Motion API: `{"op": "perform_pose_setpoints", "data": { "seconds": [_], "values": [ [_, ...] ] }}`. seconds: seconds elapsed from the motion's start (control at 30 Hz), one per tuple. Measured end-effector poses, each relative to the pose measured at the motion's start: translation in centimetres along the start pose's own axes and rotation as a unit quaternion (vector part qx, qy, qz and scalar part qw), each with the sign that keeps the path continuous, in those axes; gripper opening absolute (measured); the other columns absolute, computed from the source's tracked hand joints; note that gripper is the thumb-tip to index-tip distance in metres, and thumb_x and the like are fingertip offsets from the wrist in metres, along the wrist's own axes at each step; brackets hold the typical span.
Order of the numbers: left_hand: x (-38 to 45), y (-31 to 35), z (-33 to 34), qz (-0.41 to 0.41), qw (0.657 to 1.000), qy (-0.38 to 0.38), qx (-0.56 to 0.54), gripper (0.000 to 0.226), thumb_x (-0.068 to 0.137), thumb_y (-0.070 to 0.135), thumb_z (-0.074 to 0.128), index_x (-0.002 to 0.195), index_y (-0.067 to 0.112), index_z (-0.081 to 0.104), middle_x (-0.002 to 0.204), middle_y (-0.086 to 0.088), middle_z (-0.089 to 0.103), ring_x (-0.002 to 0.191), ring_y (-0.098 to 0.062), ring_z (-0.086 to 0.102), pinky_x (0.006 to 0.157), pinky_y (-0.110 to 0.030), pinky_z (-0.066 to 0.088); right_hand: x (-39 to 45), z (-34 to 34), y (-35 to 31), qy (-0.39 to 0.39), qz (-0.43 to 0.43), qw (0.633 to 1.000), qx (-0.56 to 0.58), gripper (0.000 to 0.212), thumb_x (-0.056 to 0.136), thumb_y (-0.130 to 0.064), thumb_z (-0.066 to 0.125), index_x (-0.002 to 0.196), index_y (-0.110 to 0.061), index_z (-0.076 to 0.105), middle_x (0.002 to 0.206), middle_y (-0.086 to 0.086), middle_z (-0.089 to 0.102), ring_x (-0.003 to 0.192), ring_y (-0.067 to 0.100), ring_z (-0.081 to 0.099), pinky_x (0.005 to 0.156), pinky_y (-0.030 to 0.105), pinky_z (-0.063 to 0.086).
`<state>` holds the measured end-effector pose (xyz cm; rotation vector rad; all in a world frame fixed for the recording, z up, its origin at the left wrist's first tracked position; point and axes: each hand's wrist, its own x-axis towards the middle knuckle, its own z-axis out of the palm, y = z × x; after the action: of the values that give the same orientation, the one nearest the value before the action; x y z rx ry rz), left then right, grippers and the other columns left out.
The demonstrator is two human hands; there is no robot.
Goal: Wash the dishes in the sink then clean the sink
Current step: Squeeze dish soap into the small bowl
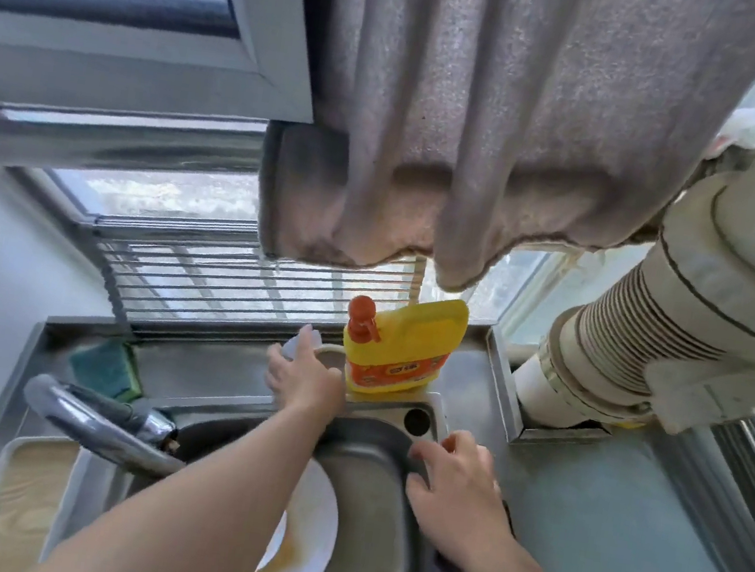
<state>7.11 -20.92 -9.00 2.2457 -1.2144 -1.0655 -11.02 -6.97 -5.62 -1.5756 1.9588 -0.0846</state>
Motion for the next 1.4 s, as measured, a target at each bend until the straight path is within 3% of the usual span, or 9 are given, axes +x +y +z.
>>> {"op": "perform_pose_setpoints", "data": {
  "seconds": [0.1, 0.3, 0.6, 0.7, 0.8, 0.87, 1.03, 1.23, 1.4],
  "values": [
    [2.9, 0.6, -0.7, 0.015, 0.997, -0.013, 0.079, 0.093, 0.089, 0.001, 0.055, 0.161, 0.047, 0.018, 0.169, -0.009, 0.007, 0.15, -0.037, 0.028, 0.117, -0.051, 0.038, 0.7, 0.4, -0.7, -0.015, -0.024, 0.998, 0.063, 0.03, 0.098, -0.037, 0.053, 0.127, -0.041, 0.059, 0.124, -0.011, 0.037, 0.121, 0.015, 0.033, 0.105, 0.034, 0.039],
    [4.3, -0.9, -0.9, 0.052, 0.982, 0.027, 0.178, 0.071, 0.086, 0.001, 0.061, 0.143, 0.033, 0.034, 0.133, -0.01, 0.048, 0.118, -0.035, 0.052, 0.101, -0.046, 0.05, 0.3, 1.6, 1.5, -0.027, -0.002, 0.993, 0.111, 0.027, 0.097, -0.033, 0.056, 0.122, -0.042, 0.06, 0.117, -0.015, 0.039, 0.114, 0.012, 0.04, 0.092, 0.026, 0.035],
    [1.4, -1.2, -1.0, -0.039, 0.994, 0.089, 0.054, 0.088, 0.083, -0.002, 0.066, 0.154, 0.038, 0.031, 0.149, -0.01, 0.024, 0.132, -0.033, 0.033, 0.112, -0.045, 0.043, 0.1, 0.9, 2.4, -0.035, 0.012, 0.987, 0.159, 0.025, 0.095, -0.032, 0.06, 0.116, -0.046, 0.058, 0.119, -0.02, 0.042, 0.115, 0.01, 0.049, 0.096, 0.033, 0.046],
    [-1.3, -2.1, -0.6, -0.034, 0.996, 0.082, -0.025, 0.063, 0.09, 0.014, 0.067, 0.143, 0.037, 0.043, 0.144, -0.008, 0.031, 0.128, -0.031, 0.04, 0.109, -0.045, 0.046, 0.7, -0.6, 1.5, -0.018, -0.005, 0.983, 0.184, 0.03, 0.096, -0.028, 0.062, 0.121, -0.044, 0.058, 0.121, -0.016, 0.044, 0.116, 0.012, 0.05, 0.098, 0.03, 0.043],
    [-3.0, -4.2, -1.1, -0.016, 0.996, 0.058, -0.07, 0.012, 0.096, 0.038, 0.071, 0.103, 0.031, 0.065, 0.11, 0.005, 0.064, 0.102, -0.02, 0.062, 0.097, -0.045, 0.057, 1.6, -2.5, 0.3, 0.025, -0.019, 0.981, 0.192, 0.027, 0.096, -0.028, 0.063, 0.117, -0.045, 0.059, 0.119, -0.013, 0.048, 0.107, 0.012, 0.055, 0.09, 0.03, 0.045],
    [-2.6, -4.7, -2.0, -0.012, 0.995, 0.061, -0.083, 0.01, 0.101, 0.037, 0.065, 0.1, 0.029, 0.07, 0.099, 0.006, 0.071, 0.096, -0.02, 0.066, 0.094, -0.046, 0.058, 2.0, -3.3, -0.3, 0.031, -0.017, 0.98, 0.198, 0.026, 0.096, -0.027, 0.062, 0.114, -0.045, 0.059, 0.117, -0.013, 0.05, 0.104, 0.011, 0.057, 0.088, 0.031, 0.046],
    [1.9, -2.5, -2.8, -0.02, 0.994, 0.099, -0.035, 0.064, 0.096, 0.006, 0.048, 0.15, 0.041, 0.045, 0.151, -0.005, 0.036, 0.134, -0.031, 0.04, 0.113, -0.049, 0.042, 1.3, -2.0, -0.7, 0.004, -0.036, 0.979, 0.201, 0.026, 0.096, -0.024, 0.063, 0.112, -0.044, 0.059, 0.117, -0.018, 0.049, 0.103, 0.003, 0.058, 0.087, 0.024, 0.044],
    [1.8, -4.7, -1.0, 0.006, 0.991, 0.102, 0.086, 0.023, 0.095, 0.021, 0.067, 0.108, 0.028, 0.05, 0.124, -0.002, 0.057, 0.11, -0.026, 0.044, 0.094, -0.04, 0.046, -0.9, 0.6, 1.7, -0.028, -0.008, 0.981, 0.194, 0.031, 0.092, -0.023, 0.066, 0.105, -0.049, 0.058, 0.113, -0.017, 0.048, 0.093, 0.0, 0.057, 0.084, 0.019, 0.043],
    [-0.7, -6.8, -1.4, -0.035, 0.985, 0.171, 0.002, 0.036, 0.091, 0.005, 0.067, 0.112, 0.025, 0.047, 0.126, -0.007, 0.051, 0.113, -0.032, 0.046, 0.099, -0.047, 0.049, -0.5, 0.1, 2.2, -0.031, 0.004, 0.979, 0.201, 0.028, 0.091, -0.025, 0.065, 0.106, -0.048, 0.06, 0.113, -0.017, 0.048, 0.091, 0.004, 0.06, 0.087, 0.028, 0.049]
  ]
}}
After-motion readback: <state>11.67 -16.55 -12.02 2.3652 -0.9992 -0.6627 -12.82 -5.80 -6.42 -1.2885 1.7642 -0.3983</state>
